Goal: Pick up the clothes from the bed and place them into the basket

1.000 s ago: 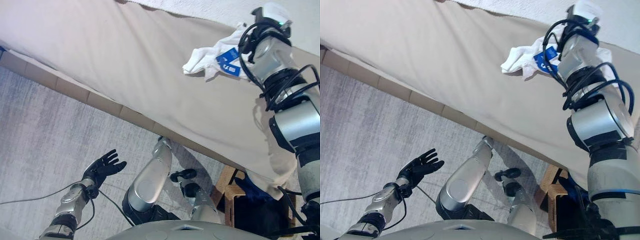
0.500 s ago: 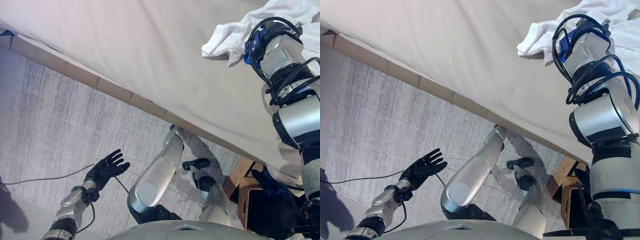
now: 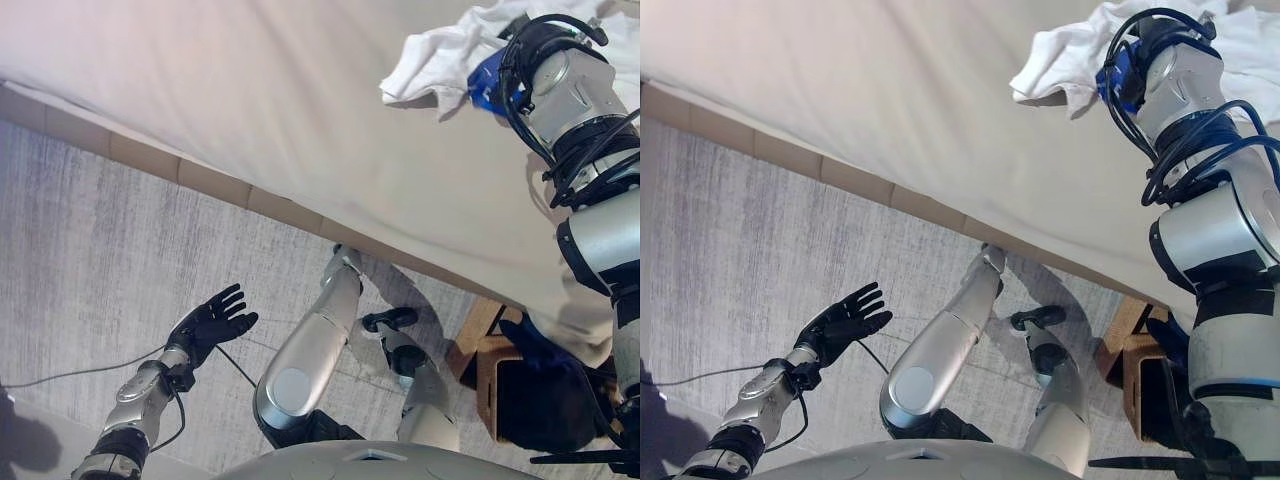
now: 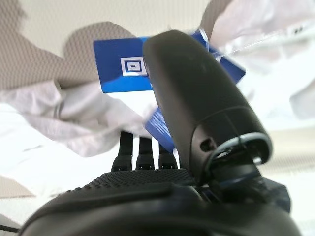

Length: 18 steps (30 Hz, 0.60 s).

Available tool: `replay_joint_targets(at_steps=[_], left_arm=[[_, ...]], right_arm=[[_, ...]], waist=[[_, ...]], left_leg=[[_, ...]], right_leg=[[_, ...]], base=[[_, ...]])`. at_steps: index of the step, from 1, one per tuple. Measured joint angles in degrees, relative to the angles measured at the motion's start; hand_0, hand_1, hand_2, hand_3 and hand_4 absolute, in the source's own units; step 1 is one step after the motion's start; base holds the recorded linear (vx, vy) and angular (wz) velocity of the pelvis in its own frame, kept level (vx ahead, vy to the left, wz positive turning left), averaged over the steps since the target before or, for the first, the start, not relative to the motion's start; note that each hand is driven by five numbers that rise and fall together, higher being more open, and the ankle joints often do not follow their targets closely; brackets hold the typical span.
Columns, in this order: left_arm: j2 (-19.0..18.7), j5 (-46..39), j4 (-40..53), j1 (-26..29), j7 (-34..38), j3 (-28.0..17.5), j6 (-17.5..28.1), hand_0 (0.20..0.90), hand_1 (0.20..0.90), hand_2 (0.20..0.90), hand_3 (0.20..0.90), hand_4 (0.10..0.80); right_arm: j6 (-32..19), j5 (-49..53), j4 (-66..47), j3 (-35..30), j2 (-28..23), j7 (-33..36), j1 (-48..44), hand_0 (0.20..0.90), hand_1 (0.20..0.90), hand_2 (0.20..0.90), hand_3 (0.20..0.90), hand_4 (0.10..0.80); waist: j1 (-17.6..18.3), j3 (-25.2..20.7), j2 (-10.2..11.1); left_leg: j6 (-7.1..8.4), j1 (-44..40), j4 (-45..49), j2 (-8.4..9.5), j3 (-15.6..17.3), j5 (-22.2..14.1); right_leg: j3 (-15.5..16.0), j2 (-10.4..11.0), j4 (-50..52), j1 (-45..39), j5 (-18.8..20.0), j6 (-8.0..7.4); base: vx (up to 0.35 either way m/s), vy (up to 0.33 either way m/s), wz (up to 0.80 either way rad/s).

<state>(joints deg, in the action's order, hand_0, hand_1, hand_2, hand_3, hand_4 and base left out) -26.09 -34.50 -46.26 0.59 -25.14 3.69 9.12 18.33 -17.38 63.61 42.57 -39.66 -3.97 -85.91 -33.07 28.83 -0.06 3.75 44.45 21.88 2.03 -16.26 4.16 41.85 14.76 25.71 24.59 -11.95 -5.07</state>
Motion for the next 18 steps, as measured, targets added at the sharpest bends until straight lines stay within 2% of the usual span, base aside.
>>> replay_joint_targets(at_steps=[5, 9, 10, 14, 16, 18], left_arm=[[-0.18, 0.42, -1.23, 0.31, 2.56, 0.00, 0.10, 0.900, 0.900, 0.900, 0.900, 0.800], [-1.13, 1.00, -2.71, 0.56, 5.91, -0.08, -0.15, 0.900, 0.900, 0.900, 0.900, 0.800], [-1.50, 1.33, -3.03, 0.48, 6.60, -0.20, -0.18, 0.900, 0.900, 0.900, 0.900, 0.800], [-1.59, 4.46, -3.08, 0.33, 8.87, -2.05, -0.87, 0.900, 0.900, 0.900, 0.900, 0.800], [-1.63, 5.92, -2.90, 0.31, 9.49, -2.41, -1.87, 0.900, 0.900, 0.900, 0.900, 0.800], [-1.52, 7.26, -2.93, 0.32, 9.78, -3.18, -2.52, 0.900, 0.900, 0.900, 0.900, 0.800]], right_arm=[[-3.00, 3.42, -6.07, -0.06, -0.65, 1.39, 2.94, 0.300, 0.300, 0.300, 0.200, 0.100], [-5.18, 7.28, -16.31, -3.50, -3.34, 1.58, 10.04, 0.300, 0.300, 0.300, 0.200, 0.100], [-5.68, 7.55, -18.78, -5.04, -3.99, 1.62, 12.20, 0.300, 0.300, 0.300, 0.200, 0.100], [-5.84, 7.67, -24.77, -13.99, -6.05, 2.79, 19.79, 0.300, 0.300, 0.300, 0.200, 0.100], [-5.17, 6.69, -28.04, -18.22, -7.61, 3.37, 22.93, 0.300, 0.300, 0.300, 0.200, 0.100], [-4.55, 6.60, -29.50, -21.09, -8.60, 3.68, 24.76, 0.300, 0.300, 0.300, 0.200, 0.100]], waist=[[1.65, 0.22, 0.51], [3.10, 0.21, 2.60], [3.75, 0.06, 3.32], [6.41, -1.41, 5.59], [6.81, -1.67, 5.87], [8.23, -2.25, 5.89]], left_leg=[[-0.04, -5.62, -1.54, -1.85, 2.36, -0.01], [-0.05, -14.02, -5.15, -3.20, 5.21, -0.04], [-0.05, -15.96, -6.49, -3.20, 5.74, -0.04], [-0.03, -21.69, -10.83, -2.82, 7.86, -0.05], [-0.05, -24.75, -12.53, -2.45, 9.45, -0.06], [-0.16, -26.54, -13.68, -1.75, 9.31, 0.03]], right_leg=[[-1.84, -1.67, -4.05, -4.52, 3.03, 0.17], [-4.92, -3.58, -9.86, -11.14, 4.04, -0.18], [-5.30, -3.89, -11.57, -12.95, 4.51, -0.91], [-9.37, -5.41, -17.69, -17.63, 4.90, -0.70], [-11.77, -5.12, -18.19, -19.39, 5.03, -0.53], [-11.97, -4.86, -19.06, -20.97, 5.34, -0.52]], base=[[-0.007, -0.095, -0.25], [0.024, -0.122, -0.34], [0.042, -0.127, -0.29], [0.067, -0.039, -0.18], [0.057, -0.009, -0.28], [0.058, -0.016, -0.01]])
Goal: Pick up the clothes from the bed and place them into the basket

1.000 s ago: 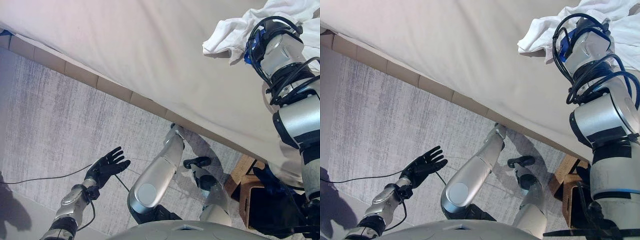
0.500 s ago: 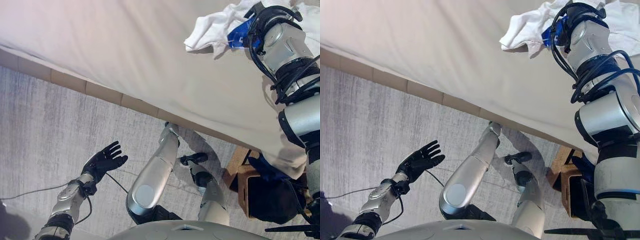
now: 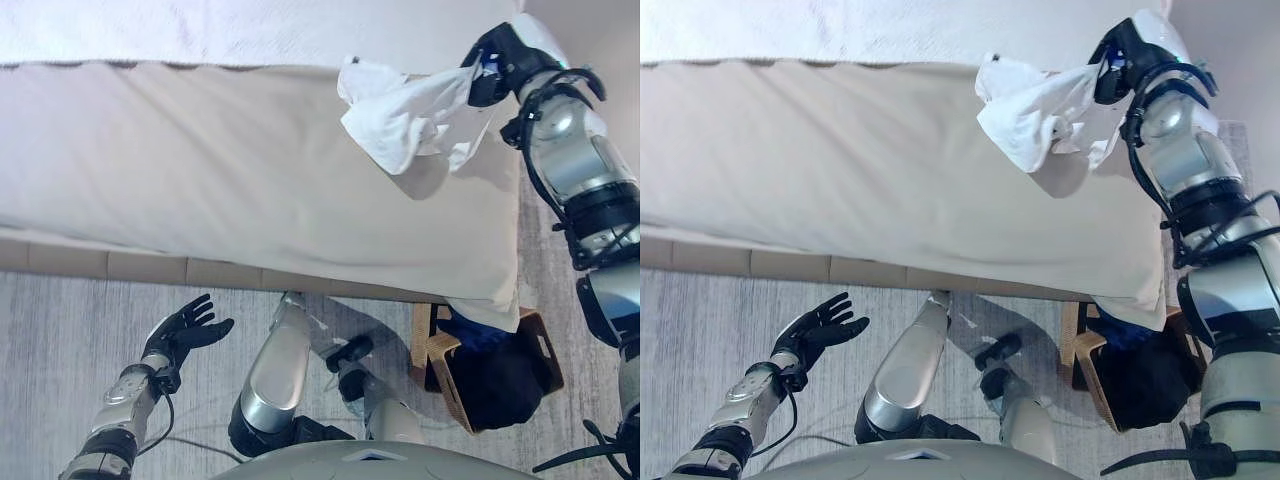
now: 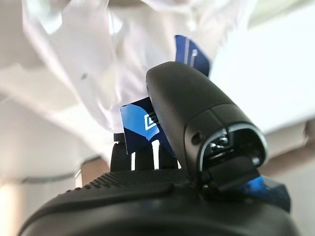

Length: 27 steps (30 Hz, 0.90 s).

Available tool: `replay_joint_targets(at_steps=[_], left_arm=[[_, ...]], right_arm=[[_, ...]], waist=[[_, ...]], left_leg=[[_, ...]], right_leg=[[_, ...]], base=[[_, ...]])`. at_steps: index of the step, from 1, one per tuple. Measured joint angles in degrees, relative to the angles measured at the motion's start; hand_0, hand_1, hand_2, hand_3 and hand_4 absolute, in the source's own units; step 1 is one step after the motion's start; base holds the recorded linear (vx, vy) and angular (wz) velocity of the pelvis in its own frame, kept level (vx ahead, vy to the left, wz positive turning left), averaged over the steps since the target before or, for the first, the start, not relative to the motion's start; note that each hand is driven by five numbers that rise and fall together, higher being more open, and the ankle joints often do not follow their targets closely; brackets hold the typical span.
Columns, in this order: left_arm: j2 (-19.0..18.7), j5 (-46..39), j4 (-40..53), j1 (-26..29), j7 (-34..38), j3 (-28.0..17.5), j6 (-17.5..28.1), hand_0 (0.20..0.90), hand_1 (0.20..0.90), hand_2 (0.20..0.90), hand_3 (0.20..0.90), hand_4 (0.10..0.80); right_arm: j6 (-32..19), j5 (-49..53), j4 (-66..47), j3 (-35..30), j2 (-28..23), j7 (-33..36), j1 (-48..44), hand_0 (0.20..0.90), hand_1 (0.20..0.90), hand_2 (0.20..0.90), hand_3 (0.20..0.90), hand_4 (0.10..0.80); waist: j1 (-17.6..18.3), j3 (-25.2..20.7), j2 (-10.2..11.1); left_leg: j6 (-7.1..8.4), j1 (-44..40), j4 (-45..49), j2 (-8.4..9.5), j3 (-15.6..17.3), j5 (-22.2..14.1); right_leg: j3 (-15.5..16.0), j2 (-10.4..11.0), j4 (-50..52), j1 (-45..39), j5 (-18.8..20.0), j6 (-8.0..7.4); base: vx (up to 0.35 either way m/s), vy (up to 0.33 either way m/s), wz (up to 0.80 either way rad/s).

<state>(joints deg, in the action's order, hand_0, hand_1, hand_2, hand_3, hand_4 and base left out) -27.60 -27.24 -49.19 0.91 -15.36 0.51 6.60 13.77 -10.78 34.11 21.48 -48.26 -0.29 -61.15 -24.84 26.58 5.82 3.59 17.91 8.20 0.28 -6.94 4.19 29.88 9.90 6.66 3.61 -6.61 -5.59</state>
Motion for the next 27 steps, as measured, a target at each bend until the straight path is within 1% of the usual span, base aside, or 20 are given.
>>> replay_joint_targets(at_steps=[3, 5, 6, 7, 8, 10, 15, 16, 19, 21, 22, 24, 25, 27], left_arm=[[0.69, 1.76, -0.32, 0.04, 0.57, -1.72, -0.59, 0.900, 0.900, 0.900, 0.900, 0.800], [1.63, 3.21, -1.60, 0.11, 0.73, -2.82, -0.97, 0.900, 0.900, 0.900, 0.900, 0.800], [2.18, 4.44, -2.53, 0.11, 0.85, -3.10, -1.35, 0.900, 0.900, 0.900, 0.900, 0.800], [2.57, 5.46, -3.94, 0.10, 0.84, -3.02, -1.64, 0.900, 0.900, 0.900, 0.900, 0.800], [3.05, 6.66, -5.86, 0.16, 0.93, -3.02, -1.86, 0.900, 0.900, 0.900, 0.900, 0.800], [4.54, 8.23, -9.88, 0.14, 1.38, -3.07, -2.31, 0.900, 0.900, 0.900, 0.900, 0.800], [6.28, 10.01, -14.89, -0.35, 2.42, -4.01, -3.90, 0.900, 0.900, 0.900, 0.900, 0.800], [6.52, 10.20, -15.22, -0.35, 2.53, -5.00, -3.89, 0.900, 0.900, 0.900, 0.900, 0.800], [6.56, 10.53, -16.41, -0.32, 2.73, -5.55, -3.84, 0.900, 0.900, 0.900, 0.900, 0.800], [6.67, 10.58, -17.29, -0.30, 2.71, -6.01, -3.87, 0.900, 0.900, 0.900, 0.900, 0.800], [6.66, 10.67, -17.64, -0.64, 2.84, -6.07, -3.91, 0.900, 0.900, 0.900, 0.900, 0.800], [6.48, 11.09, -18.14, -1.34, 2.79, -6.07, -3.90, 0.900, 0.900, 0.900, 0.900, 0.800], [6.26, 11.15, -18.28, -1.68, 2.79, -6.07, -3.87, 0.900, 0.900, 0.900, 0.900, 0.800], [6.27, 11.16, -18.48, -1.95, 3.04, -6.02, -3.87, 0.900, 0.900, 0.900, 0.900, 0.800]], right_arm=[[1.35, -0.54, -0.69, -3.15, -0.35, -0.01, 1.45, 0.300, 0.300, 0.300, 0.200, 0.100], [1.59, -1.63, -1.94, -3.27, -1.17, -0.05, 2.67, 0.300, 0.300, 0.300, 0.200, 0.100], [1.84, -1.67, -3.10, -3.29, -1.44, -0.05, 3.50, 0.300, 0.300, 0.300, 0.200, 0.100], [2.00, -1.66, -3.95, -3.31, -1.46, -0.05, 3.94, 0.300, 0.300, 0.300, 0.200, 0.100], [2.09, -1.63, -4.84, -3.84, -1.50, -0.03, 4.48, 0.300, 0.300, 0.300, 0.200, 0.100], [2.14, -1.08, -6.13, -5.85, -1.51, 0.41, 5.64, 0.300, 0.300, 0.300, 0.200, 0.100], [2.34, 4.15, -6.84, -12.13, -2.19, 4.76, 6.32, 0.300, 0.300, 0.300, 0.200, 0.100], [2.37, 5.32, -7.04, -13.21, -2.54, 6.16, 6.32, 0.300, 0.300, 0.300, 0.200, 0.100], [2.46, 9.43, -8.02, -16.24, -4.60, 10.96, 6.32, 0.300, 0.300, 0.300, 0.200, 0.100], [2.38, 11.91, -8.37, -18.28, -5.43, 12.91, 6.39, 0.300, 0.300, 0.300, 0.200, 0.100], [2.36, 12.73, -8.39, -18.90, -5.65, 13.88, 6.75, 0.300, 0.300, 0.300, 0.200, 0.100], [2.27, 14.40, -8.60, -19.22, -6.46, 15.19, 7.96, 0.300, 0.300, 0.300, 0.200, 0.100], [2.25, 15.01, -8.68, -19.30, -6.82, 15.48, 8.80, 0.300, 0.300, 0.300, 0.200, 0.100], [2.10, 16.25, -9.22, -20.10, -6.96, 16.19, 10.55, 0.300, 0.300, 0.300, 0.200, 0.100]], waist=[[0.60, -0.53, 0.04], [0.71, -0.87, 0.00], [0.66, -1.13, -0.08], [0.64, -1.32, -0.19], [0.85, -1.70, -0.29], [0.64, -2.14, -0.66], [1.45, -2.87, -1.34], [1.49, -2.87, -1.34], [2.52, -3.31, -1.25], [3.36, -4.87, -1.22], [3.67, -6.02, -1.09], [5.02, -8.31, -1.06], [5.63, -9.63, -0.82], [6.80, -11.61, -0.70]], left_leg=[[-0.02, -2.95, -1.74, 0.05, 0.71, 0.11], [-0.02, -4.28, -2.45, 0.08, 0.69, 0.10], [0.22, -5.03, -2.64, 0.09, 0.51, 0.27], [0.27, -5.66, -2.89, -0.04, 0.33, 0.34], [0.28, -6.06, -3.19, -0.12, -0.01, 0.34], [-0.26, -7.87, -4.43, -0.13, -0.31, 1.37], [-0.31, -10.86, -6.05, -0.03, -0.59, 1.64], [-0.28, -11.53, -6.48, -0.05, -0.52, 1.70], [-0.26, -12.72, -6.84, -0.02, -0.38, 1.68], [-0.24, -12.73, -6.99, -0.14, -0.08, 1.46], [-0.50, -12.84, -7.08, 0.47, 0.20, 1.71], [-0.48, -13.59, -7.63, 0.05, 0.82, 1.60], [-0.22, -13.58, -7.69, -0.01, 1.15, 1.33], [-0.24, -13.73, -7.78, -0.12, 1.90, 1.24]], right_leg=[[-0.32, -0.52, -2.02, -2.90, 1.50, 0.19], [-0.29, -0.73, -3.21, -4.53, 2.65, 0.82], [-0.20, -0.96, -3.99, -5.44, 3.49, 0.78], [0.12, -1.36, -4.83, -6.39, 3.67, 0.59], [0.37, -1.80, -5.80, -7.18, 3.76, 0.73], [0.63, -2.32, -7.20, -9.04, 4.13, 0.96], [0.61, -2.41, -7.72, -11.65, 4.14, 0.97], [0.49, -2.42, -7.74, -12.08, 4.13, 0.96], [0.28, -2.50, -7.78, -13.17, 4.11, 0.94], [-0.08, -2.24, -7.62, -12.90, 4.06, 0.86], [-0.56, -2.46, -7.58, -12.64, 4.12, 0.81], [-1.12, -2.24, -7.67, -12.93, 4.11, 0.80], [-1.47, -2.23, -7.71, -12.76, 4.11, 0.81], [-2.33, -2.29, -7.67, -12.42, 4.11, 0.81]], base=[[0.090, -0.027, 0.07], [0.075, -0.035, 0.20], [0.035, -0.031, 0.19], [0.033, -0.025, 0.15], [0.030, -0.018, 0.13], [0.034, 0.018, 0.09], [0.019, 0.022, 0.04], [0.000, 0.000, 0.00], [-0.021, -0.039, -0.02], [-0.126, 0.001, -0.08], [-0.119, -0.019, -0.13], [-0.049, -0.075, -0.15], [-0.043, -0.075, -0.17], [-0.038, -0.061, -0.22]])
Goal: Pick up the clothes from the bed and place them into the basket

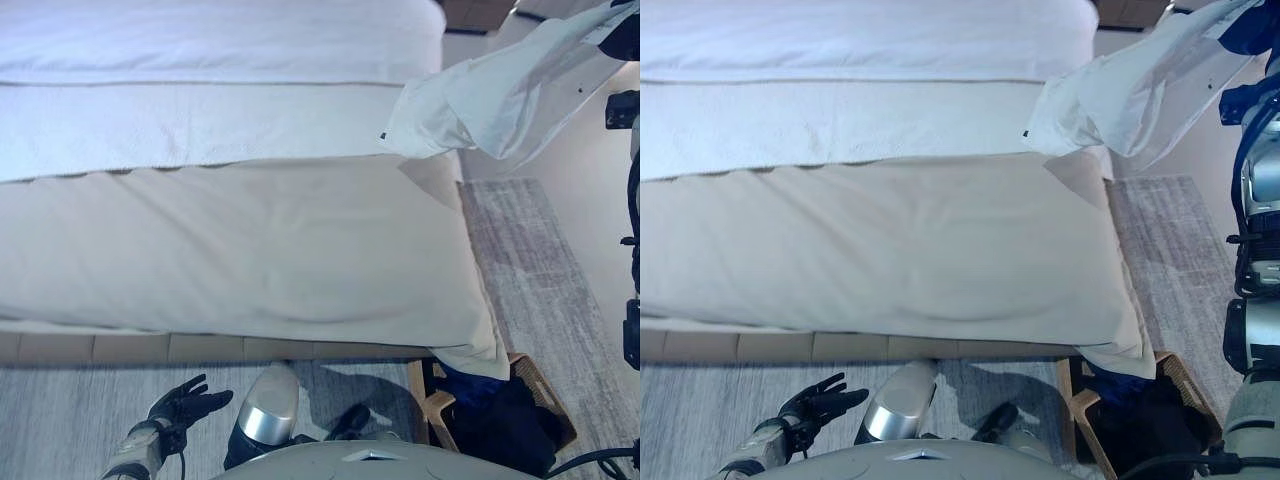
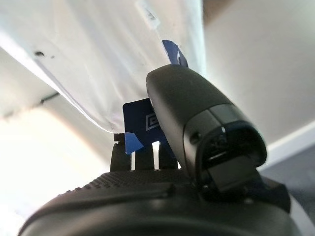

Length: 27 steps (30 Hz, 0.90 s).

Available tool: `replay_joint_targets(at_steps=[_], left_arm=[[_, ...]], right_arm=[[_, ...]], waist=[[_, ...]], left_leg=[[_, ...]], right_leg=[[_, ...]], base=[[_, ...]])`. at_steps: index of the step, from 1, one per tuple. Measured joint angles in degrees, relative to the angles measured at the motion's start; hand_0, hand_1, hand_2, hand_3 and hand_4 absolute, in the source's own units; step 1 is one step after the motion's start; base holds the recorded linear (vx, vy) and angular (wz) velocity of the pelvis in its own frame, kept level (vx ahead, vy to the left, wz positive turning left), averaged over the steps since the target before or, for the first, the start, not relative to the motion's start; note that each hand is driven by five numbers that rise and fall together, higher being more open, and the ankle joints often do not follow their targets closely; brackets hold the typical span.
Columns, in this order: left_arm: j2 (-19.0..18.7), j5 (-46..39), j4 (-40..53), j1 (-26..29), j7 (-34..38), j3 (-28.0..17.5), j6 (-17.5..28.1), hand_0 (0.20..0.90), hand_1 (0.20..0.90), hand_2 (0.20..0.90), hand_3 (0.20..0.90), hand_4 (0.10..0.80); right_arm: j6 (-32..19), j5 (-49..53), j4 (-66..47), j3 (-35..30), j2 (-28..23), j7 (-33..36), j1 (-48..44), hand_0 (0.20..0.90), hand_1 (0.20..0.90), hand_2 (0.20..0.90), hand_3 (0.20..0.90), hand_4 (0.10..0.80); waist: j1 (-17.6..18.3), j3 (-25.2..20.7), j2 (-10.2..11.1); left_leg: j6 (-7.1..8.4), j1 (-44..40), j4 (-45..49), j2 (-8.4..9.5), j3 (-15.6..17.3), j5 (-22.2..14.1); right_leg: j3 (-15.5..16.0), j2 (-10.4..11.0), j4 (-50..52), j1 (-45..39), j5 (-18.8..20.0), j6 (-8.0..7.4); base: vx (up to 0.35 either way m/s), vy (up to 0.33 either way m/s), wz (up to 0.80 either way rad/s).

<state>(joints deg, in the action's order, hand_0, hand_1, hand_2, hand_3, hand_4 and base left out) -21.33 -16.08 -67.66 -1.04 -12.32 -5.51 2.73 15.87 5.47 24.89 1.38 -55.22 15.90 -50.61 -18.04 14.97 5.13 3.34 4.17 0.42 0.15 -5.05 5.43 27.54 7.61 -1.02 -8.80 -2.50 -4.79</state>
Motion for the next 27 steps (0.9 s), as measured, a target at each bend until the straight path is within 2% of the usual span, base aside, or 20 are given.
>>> replay_joint_targets(at_steps=[5, 10, 15, 23, 27], left_arm=[[0.17, 0.06, -0.16, -1.10, 0.69, 1.20, -0.02, 0.900, 0.900, 0.900, 0.900, 0.800], [0.48, 0.43, -0.03, -1.63, 0.90, 3.15, -0.23, 0.900, 0.900, 0.900, 0.900, 0.800], [0.96, 0.52, 1.67, -2.67, 1.20, 3.77, -1.81, 0.900, 0.900, 0.900, 0.900, 0.800], [1.54, 4.14, 3.99, -2.28, 0.67, 5.83, -2.74, 0.900, 0.900, 0.900, 0.900, 0.800], [1.42, 5.05, 4.04, -2.03, 0.60, 6.59, -4.29, 0.900, 0.900, 0.900, 0.900, 0.800]], right_arm=[[-0.31, 1.21, -1.13, -2.50, 0.00, 1.40, 6.90, 0.300, 0.300, 0.300, 0.200, 0.100], [-0.33, 1.40, -3.29, -4.79, 0.01, 1.94, 13.06, 0.300, 0.300, 0.300, 0.200, 0.100], [-0.22, 1.36, -3.82, -5.49, 0.03, 1.82, 17.61, 0.300, 0.300, 0.300, 0.200, 0.100], [0.60, 1.31, -5.67, -5.62, 0.74, 1.00, 26.67, 0.300, 0.300, 0.300, 0.200, 0.100], [0.99, 1.07, -7.07, -5.83, 3.32, -0.01, 28.20, 0.300, 0.300, 0.300, 0.200, 0.100]], waist=[[4.34, -5.44, -0.38], [8.20, -7.12, -2.10], [10.75, -7.85, -3.34], [14.13, -7.87, -3.38], [15.77, -7.86, -3.39]], left_leg=[[-0.40, -0.83, -0.96, -0.31, 1.91, 0.29], [-0.49, -2.78, -2.85, -0.97, 4.05, 0.68], [-0.91, -4.58, -5.13, -1.48, 7.25, 1.35], [-0.93, -5.64, -5.52, -2.09, 10.19, 1.41], [-0.76, -5.97, -5.61, -3.13, 12.67, 1.26]], right_leg=[[-2.14, -0.15, -0.06, 0.63, 0.01, 0.00], [-5.10, -0.33, -0.10, 1.08, 0.04, 0.02], [-8.19, -0.77, -2.79, 1.04, 2.05, -0.51], [-10.23, -1.25, -4.22, 0.66, 2.96, -0.62], [-12.71, -1.87, -4.19, 1.75, 3.43, -0.42]], base=[[-0.041, -0.035, -0.20], [-0.045, -0.044, -0.31], [-0.018, -0.067, -0.35], [0.019, -0.073, -0.16], [0.004, -0.059, -0.31]])
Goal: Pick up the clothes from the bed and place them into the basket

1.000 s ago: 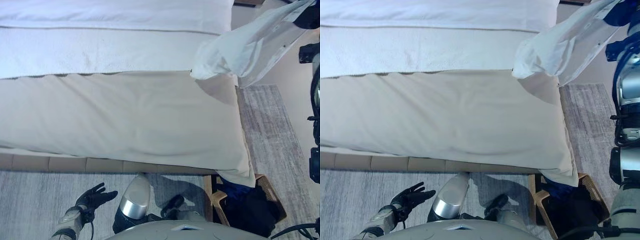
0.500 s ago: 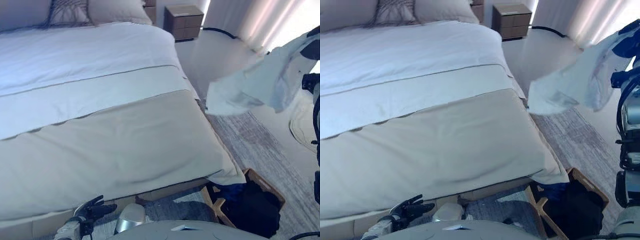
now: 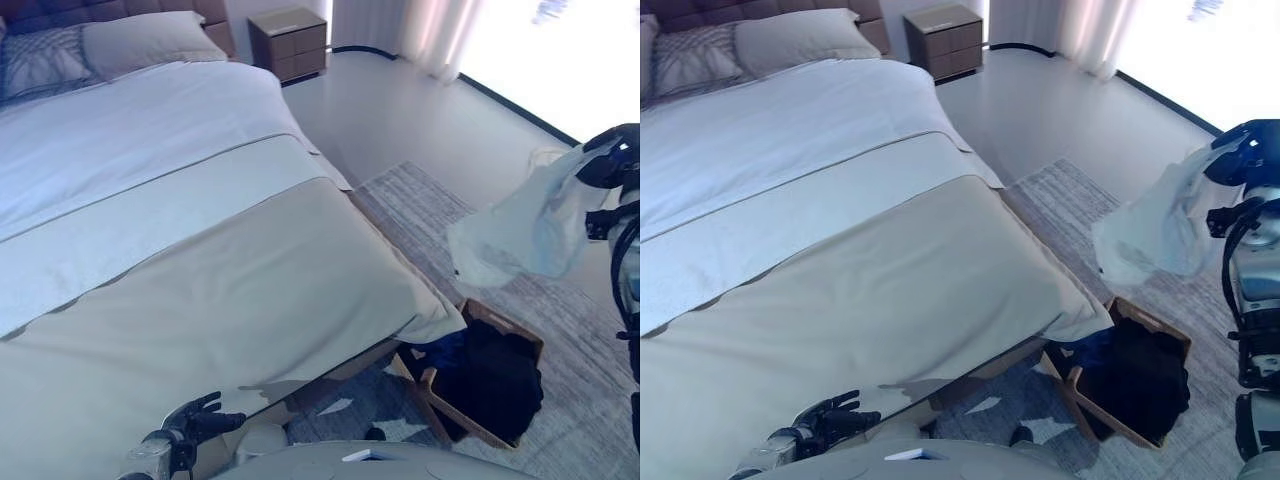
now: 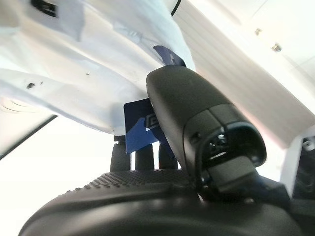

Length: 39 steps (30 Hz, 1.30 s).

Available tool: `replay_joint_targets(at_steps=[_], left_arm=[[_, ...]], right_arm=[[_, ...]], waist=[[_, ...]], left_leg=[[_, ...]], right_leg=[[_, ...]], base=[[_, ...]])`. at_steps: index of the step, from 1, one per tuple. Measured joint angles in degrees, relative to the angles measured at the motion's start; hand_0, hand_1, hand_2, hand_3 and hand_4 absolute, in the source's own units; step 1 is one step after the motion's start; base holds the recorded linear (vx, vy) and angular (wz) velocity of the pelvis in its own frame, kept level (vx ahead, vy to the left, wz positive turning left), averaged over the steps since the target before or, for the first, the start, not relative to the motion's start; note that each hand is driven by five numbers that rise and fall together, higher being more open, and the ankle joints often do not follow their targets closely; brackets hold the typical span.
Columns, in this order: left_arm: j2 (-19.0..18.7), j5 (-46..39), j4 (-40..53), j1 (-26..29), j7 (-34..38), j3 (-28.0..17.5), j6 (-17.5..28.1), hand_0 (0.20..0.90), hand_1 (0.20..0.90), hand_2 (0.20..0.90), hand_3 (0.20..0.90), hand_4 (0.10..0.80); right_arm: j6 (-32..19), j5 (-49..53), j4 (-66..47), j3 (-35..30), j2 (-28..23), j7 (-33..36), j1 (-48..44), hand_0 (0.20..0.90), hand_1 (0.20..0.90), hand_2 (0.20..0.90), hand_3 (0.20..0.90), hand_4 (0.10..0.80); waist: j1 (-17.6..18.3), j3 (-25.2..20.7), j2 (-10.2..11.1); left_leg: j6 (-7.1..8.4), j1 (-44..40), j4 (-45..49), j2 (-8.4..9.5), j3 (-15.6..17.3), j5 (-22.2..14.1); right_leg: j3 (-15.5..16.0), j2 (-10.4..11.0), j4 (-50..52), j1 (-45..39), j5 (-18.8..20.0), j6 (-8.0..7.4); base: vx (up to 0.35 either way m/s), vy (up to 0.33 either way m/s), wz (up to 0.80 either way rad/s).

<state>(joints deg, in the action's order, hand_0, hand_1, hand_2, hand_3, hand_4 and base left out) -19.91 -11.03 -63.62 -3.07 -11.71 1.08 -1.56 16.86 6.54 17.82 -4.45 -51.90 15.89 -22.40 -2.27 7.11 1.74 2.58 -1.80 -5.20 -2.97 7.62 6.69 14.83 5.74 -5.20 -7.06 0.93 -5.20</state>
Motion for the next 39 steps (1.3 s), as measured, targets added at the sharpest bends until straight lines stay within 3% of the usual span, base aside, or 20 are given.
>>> replay_joint_targets(at_steps=[8, 18, 19, 20, 27, 30, 39], left_arm=[[-0.01, 0.07, 2.28, -0.42, -0.10, 3.03, -1.09, 0.900, 0.900, 0.900, 0.900, 0.800], [0.36, 0.19, 5.74, 1.10, -1.14, 6.79, -1.02, 0.900, 0.900, 0.900, 0.900, 0.800], [0.39, 0.20, 6.06, 1.17, -1.29, 7.15, -1.02, 0.900, 0.900, 0.900, 0.900, 0.800], [0.46, 0.19, 6.10, 1.28, -1.42, 7.22, -1.02, 0.900, 0.900, 0.900, 0.900, 0.800], [0.66, -0.06, 6.34, 2.24, -1.73, 8.36, -1.07, 0.900, 0.900, 0.900, 0.900, 0.800], [0.66, -0.08, 6.41, 2.27, -1.81, 8.36, -1.15, 0.900, 0.900, 0.900, 0.900, 0.800], [0.77, -0.09, 6.53, 2.55, -2.67, 9.45, -1.07, 0.900, 0.900, 0.900, 0.900, 0.800]], right_arm=[[4.06, -7.23, 1.02, 0.27, 2.91, -3.43, 4.86, 0.300, 0.300, 0.300, 0.200, 0.100], [7.32, -11.15, 11.77, 1.46, 3.71, -4.40, 6.75, 0.300, 0.300, 0.300, 0.200, 0.100], [7.46, -11.15, 12.72, 1.57, 3.71, -4.40, 6.75, 0.775, 0.775, 0.775, 0.755, 0.655], [7.62, -11.18, 13.64, 1.94, 3.71, -4.38, 6.76, 0.900, 0.900, 0.900, 0.900, 0.800], [8.48, -10.98, 20.70, 5.46, 3.79, -4.35, 6.64, 0.900, 0.900, 0.900, 0.900, 0.800], [8.41, -9.66, 22.85, 5.45, 4.57, -3.39, 6.67, 0.900, 0.900, 0.900, 0.900, 0.800], [2.79, -4.67, 22.35, 3.95, 8.98, 8.92, 7.43, 0.900, 0.900, 0.900, 0.900, 0.800]], waist=[[2.82, -0.02, -0.18], [5.38, 0.33, -3.43], [5.48, 0.54, -3.89], [5.55, 0.66, -4.32], [5.22, 1.60, -6.51], [5.15, 1.99, -6.35], [5.48, 3.25, -6.62]], left_leg=[[0.50, -1.85, -0.13, -0.95, 3.52, -0.48], [0.55, -1.84, -0.07, -1.27, 5.63, -0.70], [0.55, -1.80, -0.07, -1.29, 5.79, -0.70], [0.55, -1.73, -0.02, -1.35, 5.93, -0.70], [0.57, -0.43, 0.11, -1.90, 6.28, -0.69], [0.57, -0.46, 0.11, -1.99, 6.29, -0.69], [0.61, -0.56, 0.11, -1.92, 6.33, -0.72]], right_leg=[[-3.62, -0.64, -0.05, 0.60, 0.32, -0.06], [-6.18, -0.79, -0.35, 1.97, 0.91, 0.05], [-6.32, -0.81, -0.35, 2.10, 0.98, 0.00], [-6.45, -0.83, -0.35, 2.28, 1.02, 0.03], [-6.87, -1.22, -0.34, 3.77, 1.42, 0.28], [-6.87, -1.46, -0.35, 3.81, 1.49, 0.38], [-6.96, -1.53, -0.34, 3.75, 1.49, 0.38]], base=[[0.019, -0.084, -0.26], [-0.021, -0.082, -0.13], [-0.033, -0.055, -0.10], [-0.039, -0.046, -0.09], [-0.047, -0.027, -0.04], [0.000, 0.000, 0.00], [0.020, 0.035, 0.00]])
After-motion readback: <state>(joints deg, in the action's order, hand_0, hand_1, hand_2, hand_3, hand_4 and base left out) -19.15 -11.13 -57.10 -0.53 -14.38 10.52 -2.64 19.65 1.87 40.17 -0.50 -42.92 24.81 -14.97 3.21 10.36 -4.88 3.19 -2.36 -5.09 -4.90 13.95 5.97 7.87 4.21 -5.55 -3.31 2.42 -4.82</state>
